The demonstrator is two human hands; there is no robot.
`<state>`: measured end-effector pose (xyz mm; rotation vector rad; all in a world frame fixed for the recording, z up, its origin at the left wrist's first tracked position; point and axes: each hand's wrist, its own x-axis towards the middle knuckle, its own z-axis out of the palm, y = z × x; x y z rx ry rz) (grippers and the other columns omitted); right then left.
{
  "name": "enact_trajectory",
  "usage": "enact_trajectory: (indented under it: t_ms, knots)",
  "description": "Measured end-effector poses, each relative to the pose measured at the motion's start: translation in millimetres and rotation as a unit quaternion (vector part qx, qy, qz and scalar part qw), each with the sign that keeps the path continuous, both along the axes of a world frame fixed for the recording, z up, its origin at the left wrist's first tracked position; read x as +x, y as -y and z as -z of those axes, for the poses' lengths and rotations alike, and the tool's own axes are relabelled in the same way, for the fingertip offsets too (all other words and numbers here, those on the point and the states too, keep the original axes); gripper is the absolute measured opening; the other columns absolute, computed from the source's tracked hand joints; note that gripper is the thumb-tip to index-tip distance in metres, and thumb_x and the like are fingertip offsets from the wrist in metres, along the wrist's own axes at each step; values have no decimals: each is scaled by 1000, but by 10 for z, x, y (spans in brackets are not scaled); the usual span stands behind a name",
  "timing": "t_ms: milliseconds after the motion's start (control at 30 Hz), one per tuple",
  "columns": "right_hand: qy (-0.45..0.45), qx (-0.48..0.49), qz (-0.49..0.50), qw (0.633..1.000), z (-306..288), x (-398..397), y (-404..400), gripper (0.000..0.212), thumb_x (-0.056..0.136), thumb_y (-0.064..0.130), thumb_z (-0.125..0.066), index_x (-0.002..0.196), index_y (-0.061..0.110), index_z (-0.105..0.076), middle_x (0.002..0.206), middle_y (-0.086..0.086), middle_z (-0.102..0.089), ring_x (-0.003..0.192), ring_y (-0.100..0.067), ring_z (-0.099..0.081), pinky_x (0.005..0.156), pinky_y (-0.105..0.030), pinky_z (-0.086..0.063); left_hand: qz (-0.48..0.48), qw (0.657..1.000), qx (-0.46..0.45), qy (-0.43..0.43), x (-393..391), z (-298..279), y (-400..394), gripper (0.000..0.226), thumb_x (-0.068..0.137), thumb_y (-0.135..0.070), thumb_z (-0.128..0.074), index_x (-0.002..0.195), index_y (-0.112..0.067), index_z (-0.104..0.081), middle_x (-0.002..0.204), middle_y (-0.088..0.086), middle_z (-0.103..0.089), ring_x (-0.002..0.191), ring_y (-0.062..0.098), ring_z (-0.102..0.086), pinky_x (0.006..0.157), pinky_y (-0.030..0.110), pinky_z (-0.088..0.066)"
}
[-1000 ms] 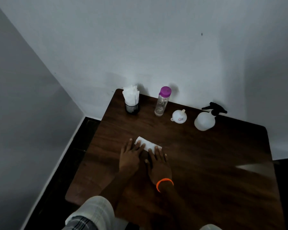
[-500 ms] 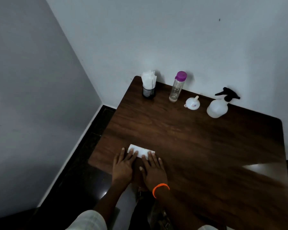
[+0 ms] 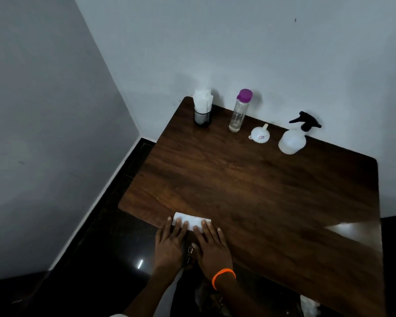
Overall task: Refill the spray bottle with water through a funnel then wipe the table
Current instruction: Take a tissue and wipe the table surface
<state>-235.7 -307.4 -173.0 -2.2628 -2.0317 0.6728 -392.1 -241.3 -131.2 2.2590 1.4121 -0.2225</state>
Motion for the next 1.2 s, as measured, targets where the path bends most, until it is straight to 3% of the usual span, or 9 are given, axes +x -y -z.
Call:
enact_trajectory:
  t_ms: [133,233,300,500,633,800,1000,1200]
  knots:
    - [14,-8,30,999,26,307,42,54,99,48,-39,151,30,-44,159,-3,-40,149,-18,-33,119,-43,-16,53,998,9,-38,353,-48,-86,71,75,-45,-37,136,-19,-61,143,6,-57,139,36,-43,105,49,-30]
    - [18,-10,63,998,28,558,-52,54,98,47,-38,149,31,-46,157,-3,-43,148,-18,-36,119,-41,-13,86,993,1,-81,640,59,-236,72,87,-49,-48,154,-27,-34,161,-1,-28,152,32,-15,118,50,-20]
    - [19,-12,84,996,15,725,-174,53,97,47,-39,146,31,-49,155,-2,-47,146,-18,-39,120,-40,-9,80,993,-16,-88,849,107,-374,74,89,-45,-56,155,-31,-27,163,-4,-23,153,29,-5,119,51,-19]
    - [14,-11,142,990,107,1239,-717,52,98,48,-38,145,32,-51,155,-2,-48,145,-19,-41,120,-37,-2,98,993,3,-60,1500,175,-957,72,99,-39,-36,158,-35,4,167,-7,10,152,26,17,123,50,0]
    - [27,-1,158,987,128,1583,-1144,55,101,50,-29,152,31,-41,161,-2,-36,152,-20,-27,119,-34,9,107,993,15,-50,1897,194,-1398,72,99,-44,-34,158,-34,5,167,-5,10,152,28,16,123,51,-1]
    - [34,10,172,984,141,2027,-1628,61,101,53,-14,158,33,-23,168,-2,-17,157,-18,-8,123,-40,5,123,991,29,-31,2380,166,-1952,66,100,-47,-31,159,-34,-6,168,-5,0,153,29,11,123,51,-3]
    - [32,15,194,980,123,2566,-2060,56,105,50,-20,159,33,-20,169,-1,-13,157,-17,-2,126,-42,2,128,991,35,-6,2931,216,-2380,62,101,-45,-31,158,-32,-12,168,-3,-6,154,30,7,123,53,-5]
    - [37,9,211,977,110,2943,-2002,56,106,49,-21,158,31,-23,169,0,-14,157,-16,-3,125,-41,3,135,991,9,-7,3391,175,-2300,67,100,-45,-35,159,-26,-10,168,5,-4,154,32,5,123,54,-3]
